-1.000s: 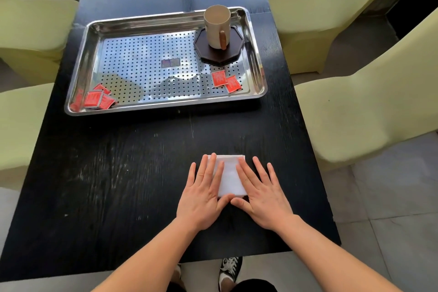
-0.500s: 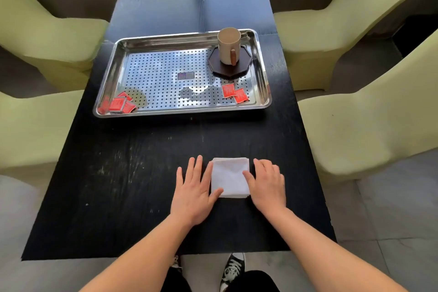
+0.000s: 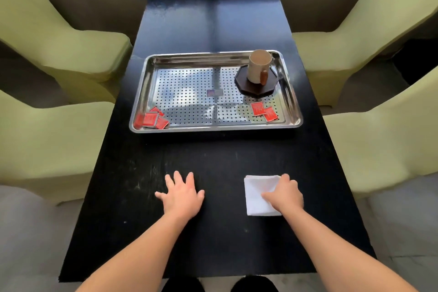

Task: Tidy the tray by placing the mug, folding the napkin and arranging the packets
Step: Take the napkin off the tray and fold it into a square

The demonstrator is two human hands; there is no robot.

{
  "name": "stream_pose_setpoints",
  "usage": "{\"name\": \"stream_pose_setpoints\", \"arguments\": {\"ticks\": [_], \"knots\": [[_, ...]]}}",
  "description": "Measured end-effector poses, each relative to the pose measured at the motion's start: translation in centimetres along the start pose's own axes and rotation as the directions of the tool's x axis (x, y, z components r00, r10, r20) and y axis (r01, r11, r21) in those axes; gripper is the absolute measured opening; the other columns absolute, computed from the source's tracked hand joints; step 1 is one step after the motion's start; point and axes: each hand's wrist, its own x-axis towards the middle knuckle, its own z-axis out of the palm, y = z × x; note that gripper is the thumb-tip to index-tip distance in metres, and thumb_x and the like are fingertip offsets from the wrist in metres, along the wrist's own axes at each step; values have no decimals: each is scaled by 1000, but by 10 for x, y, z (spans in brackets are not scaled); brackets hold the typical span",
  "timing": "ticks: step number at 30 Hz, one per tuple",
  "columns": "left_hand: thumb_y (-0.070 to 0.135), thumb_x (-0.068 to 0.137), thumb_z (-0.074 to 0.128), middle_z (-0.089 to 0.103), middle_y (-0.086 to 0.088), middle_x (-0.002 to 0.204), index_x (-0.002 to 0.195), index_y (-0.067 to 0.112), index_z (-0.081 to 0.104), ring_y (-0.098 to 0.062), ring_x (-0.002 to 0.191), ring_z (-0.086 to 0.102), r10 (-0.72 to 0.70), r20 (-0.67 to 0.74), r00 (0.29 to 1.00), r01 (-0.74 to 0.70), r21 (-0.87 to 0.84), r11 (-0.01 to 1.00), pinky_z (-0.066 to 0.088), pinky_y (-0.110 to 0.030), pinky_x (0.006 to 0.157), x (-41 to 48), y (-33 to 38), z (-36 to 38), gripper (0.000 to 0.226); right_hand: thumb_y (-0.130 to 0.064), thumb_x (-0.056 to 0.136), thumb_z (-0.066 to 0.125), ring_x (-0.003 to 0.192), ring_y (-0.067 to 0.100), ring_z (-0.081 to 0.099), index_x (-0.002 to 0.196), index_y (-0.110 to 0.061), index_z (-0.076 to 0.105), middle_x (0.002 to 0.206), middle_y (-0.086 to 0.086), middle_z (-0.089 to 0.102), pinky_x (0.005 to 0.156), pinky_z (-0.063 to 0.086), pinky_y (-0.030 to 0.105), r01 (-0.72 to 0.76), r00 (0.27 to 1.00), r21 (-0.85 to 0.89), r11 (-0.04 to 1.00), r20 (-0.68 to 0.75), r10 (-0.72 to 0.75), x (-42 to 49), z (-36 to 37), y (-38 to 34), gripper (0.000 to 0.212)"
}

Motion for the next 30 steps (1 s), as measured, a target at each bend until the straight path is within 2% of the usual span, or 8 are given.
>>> {"name": "stream_pose_setpoints", "arguments": {"ticks": [4, 6, 10, 12, 16, 20, 25, 30], "knots": [[59, 91, 51, 7, -14, 163, 154, 30, 19, -42, 150, -1, -80, 70, 994, 84, -50, 995, 28, -74, 106, 26, -33, -21, 76, -27, 79, 74, 95, 32, 63, 115, -10, 42, 112, 10, 63, 65, 47, 34, -91, 995, 39, 995, -45, 93, -2, 3, -18, 51], [59, 89, 56, 5, -15, 163, 153, 32, 17, -43, 149, -1, -101, 94, 990, 108, -71, 992, 28, -75, 105, 39, -45, -29, 80, -27, 76, 73, 88, 28, 62, 108, -12, 42, 99, 5, 63, 62, 46, 33, -133, 989, 49, 990, -62, 136, -4, 1, -24, 47], [58, 86, 62, 3, -15, 163, 155, 31, 14, -44, 149, -2, -141, 122, 982, 156, -123, 980, 29, -76, 104, 58, -56, -39, 88, -28, 71, 72, 80, 22, 62, 100, -15, 52, 88, -1, 62, 58, 44, 29, -150, 987, 142, 978, -37, 157, -7, -1, -32, 38], [57, 85, 64, 2, -14, 163, 156, 30, 13, -45, 149, -3, -159, 114, 981, 174, -134, 976, 30, -77, 103, 66, -57, -42, 91, -28, 72, 71, 74, 18, 61, 96, -17, 56, 86, -2, 63, 56, 44, 28, -112, 993, 143, 983, -16, 116, -7, -6, -36, 31], [55, 82, 69, -1, -14, 164, 155, 29, 13, -46, 148, -4, -212, 114, 971, 230, -182, 956, 31, -78, 101, 79, -59, -49, 96, -24, 71, 76, 81, 21, 64, 91, -20, 56, 96, 1, 64, 59, 45, 32, 10, 1000, 212, 977, -16, -6, -1, -24, -43, 28], [57, 75, 76, -10, -17, 163, 157, 28, 5, -49, 147, -7, -332, 136, 933, 357, -252, 899, 32, -78, 100, 88, -65, -55, 112, -18, 71, 80, 86, 22, 67, 91, -17, 59, 94, 2, 68, 75, 55, 41, 88, 988, 302, 949, 96, -123, 5, -43, -53, 29], [62, 60, 85, -21, -22, 161, 156, 29, -11, -55, 145, -13, -412, 199, 889, 454, -265, 851, 30, -77, 103, 103, -76, -68, 139, -15, 74, 84, 83, 19, 73, 95, -20, 67, 93, 2, 74, 68, 58, 33, 218, 938, 491, 843, 133, -320, 10, -77, -94, 27], [59, 64, 84, -20, -26, 160, 156, 30, -13, -58, 144, -12, -466, 241, 852, 523, -327, 787, 28, -70, 109, 120, -83, -78, 137, -11, 79, 82, 91, 25, 72, 107, -21, 66, 100, 4, 74, 80, 60, 43, 244, 881, 666, 705, 152, -449, 26, -102, -163, 34]]}}
